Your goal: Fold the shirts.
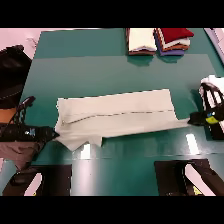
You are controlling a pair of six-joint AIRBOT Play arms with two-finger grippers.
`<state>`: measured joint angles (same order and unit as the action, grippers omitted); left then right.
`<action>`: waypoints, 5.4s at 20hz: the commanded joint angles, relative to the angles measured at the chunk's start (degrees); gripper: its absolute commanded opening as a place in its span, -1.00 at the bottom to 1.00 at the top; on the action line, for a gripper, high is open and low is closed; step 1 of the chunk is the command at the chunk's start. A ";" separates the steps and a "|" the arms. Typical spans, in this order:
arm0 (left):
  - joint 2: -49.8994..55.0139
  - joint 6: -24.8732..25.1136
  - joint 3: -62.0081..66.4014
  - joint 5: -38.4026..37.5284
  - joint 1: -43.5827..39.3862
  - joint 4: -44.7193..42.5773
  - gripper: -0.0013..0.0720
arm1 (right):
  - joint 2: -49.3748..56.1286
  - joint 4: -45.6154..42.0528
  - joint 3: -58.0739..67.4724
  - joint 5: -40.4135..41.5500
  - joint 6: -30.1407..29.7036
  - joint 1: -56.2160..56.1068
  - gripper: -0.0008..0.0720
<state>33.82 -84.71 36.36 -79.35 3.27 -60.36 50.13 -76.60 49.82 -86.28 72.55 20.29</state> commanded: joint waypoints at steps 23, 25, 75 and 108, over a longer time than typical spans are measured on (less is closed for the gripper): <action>43.74 8.72 29.88 13.33 0.04 7.15 -0.90 | 37.11 15.54 26.58 6.29 -2.58 2.01 0.28; 43.74 8.72 29.88 13.60 -0.07 10.27 -0.90 | 37.24 15.65 22.05 6.27 -3.21 6.69 0.28; 34.27 -3.78 55.60 19.17 -6.45 -14.60 -0.91 | 43.69 39.78 51.98 29.62 -1.68 -58.25 -0.90; 26.77 -1.84 54.77 16.74 -11.63 -14.03 -0.91 | 63.73 43.85 41.29 24.02 -2.12 -46.34 -0.93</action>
<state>60.60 -86.52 91.15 -62.54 -8.32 -75.33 110.83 -33.26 85.91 -62.81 70.61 -22.74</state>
